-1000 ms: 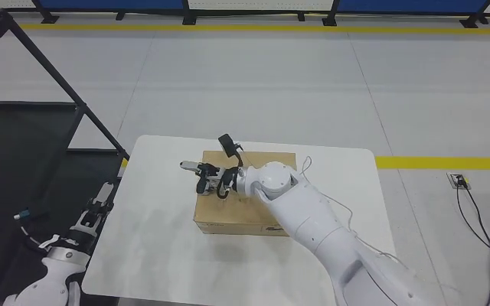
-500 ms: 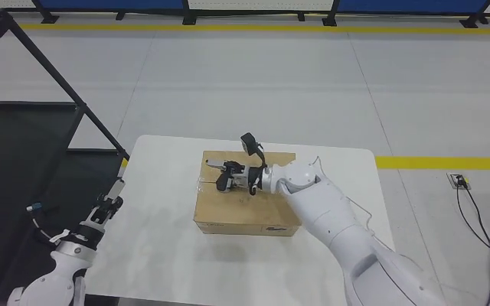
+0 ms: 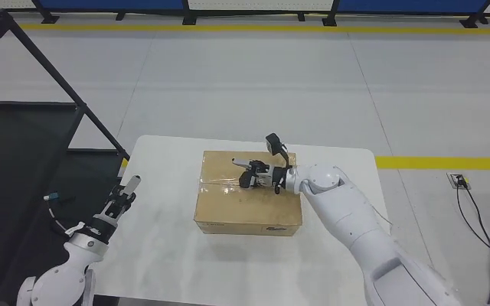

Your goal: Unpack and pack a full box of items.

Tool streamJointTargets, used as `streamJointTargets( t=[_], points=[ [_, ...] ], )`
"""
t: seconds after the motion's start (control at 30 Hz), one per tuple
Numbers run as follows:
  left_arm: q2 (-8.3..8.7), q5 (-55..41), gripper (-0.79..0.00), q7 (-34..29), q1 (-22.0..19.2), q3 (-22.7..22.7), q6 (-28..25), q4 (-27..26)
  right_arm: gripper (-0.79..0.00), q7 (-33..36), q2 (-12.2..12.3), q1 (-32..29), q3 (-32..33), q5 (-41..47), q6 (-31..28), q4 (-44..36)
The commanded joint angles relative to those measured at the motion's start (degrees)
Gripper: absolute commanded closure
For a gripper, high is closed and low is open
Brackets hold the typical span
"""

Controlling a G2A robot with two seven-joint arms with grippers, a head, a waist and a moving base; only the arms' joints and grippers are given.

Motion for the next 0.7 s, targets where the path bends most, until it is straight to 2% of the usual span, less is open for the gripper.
streamJointTargets(
  t=[0.0, 0.17, 0.3, 0.5, 0.67],
  points=[
    [0.07, 0.11, -0.785, 0.21, -0.10, 0.34, 0.14, -0.03, -0.785, -0.31, 1.37, -0.89, 1.28, -0.99, -0.08, -2.02],
    [0.27, 0.43, -0.785, 0.58, -0.27, 1.13, 0.49, -0.25, -0.785, -1.94, 5.35, -4.16, 5.08, -5.31, 2.96, -8.86],
    [0.41, 0.26, -0.785, 0.85, -0.64, 1.71, 0.63, -0.05, -0.785, -2.03, 8.88, -8.82, 9.43, -8.78, 7.70, -17.83],
    [0.63, 0.01, -0.785, 1.13, -1.52, 2.64, 0.71, 1.05, -0.785, -3.38, 14.28, -21.07, 19.36, -14.76, 15.69, -38.93],
    [0.82, -0.05, -0.785, 0.90, -2.28, 3.61, 0.35, 1.90, -0.785, -5.57, 16.96, -31.84, 27.28, -16.75, 20.88, -54.56]
  ],
)
